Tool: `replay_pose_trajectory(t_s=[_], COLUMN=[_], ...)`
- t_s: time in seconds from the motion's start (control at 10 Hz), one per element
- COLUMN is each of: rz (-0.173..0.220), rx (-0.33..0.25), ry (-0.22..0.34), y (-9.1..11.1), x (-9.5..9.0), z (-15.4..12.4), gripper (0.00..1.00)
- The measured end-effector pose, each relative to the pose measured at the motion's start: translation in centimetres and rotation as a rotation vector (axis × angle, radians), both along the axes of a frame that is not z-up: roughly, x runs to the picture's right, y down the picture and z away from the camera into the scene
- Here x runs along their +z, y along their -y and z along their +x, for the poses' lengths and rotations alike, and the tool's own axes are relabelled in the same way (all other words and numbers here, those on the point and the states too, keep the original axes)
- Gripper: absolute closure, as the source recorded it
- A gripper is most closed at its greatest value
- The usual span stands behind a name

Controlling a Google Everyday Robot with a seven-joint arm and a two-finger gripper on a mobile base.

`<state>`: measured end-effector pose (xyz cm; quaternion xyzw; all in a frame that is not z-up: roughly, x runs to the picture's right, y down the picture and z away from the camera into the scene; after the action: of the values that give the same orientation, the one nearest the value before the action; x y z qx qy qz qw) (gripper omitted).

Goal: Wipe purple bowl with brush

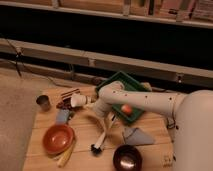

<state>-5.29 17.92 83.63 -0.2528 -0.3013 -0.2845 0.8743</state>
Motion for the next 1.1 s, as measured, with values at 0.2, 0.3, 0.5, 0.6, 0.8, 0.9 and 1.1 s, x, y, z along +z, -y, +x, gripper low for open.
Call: replay_pose_trajectory(t_s=[0.2, 0.3, 0.5, 0.6, 0.8, 0.9, 1.1], rz=[0.000, 0.000, 0.000, 0.000, 0.000, -0.002, -0.021], rx=[0.000, 0.000, 0.000, 0.000, 0.000, 0.002, 0.005], ry=[0.000, 0.000, 0.000, 0.000, 0.000, 0.000, 0.001], y=[0.01, 0.00, 0.00, 0.00, 0.00, 0.04, -0.09], x=[0.00, 0.00, -0.01, 0.00, 0.00, 0.01, 0.32], z=[0.01, 0.00, -0.01, 0.00, -0.01, 0.00, 0.37], gripper=[0.00, 0.00, 0.00, 0.00, 0.00, 0.00, 0.13])
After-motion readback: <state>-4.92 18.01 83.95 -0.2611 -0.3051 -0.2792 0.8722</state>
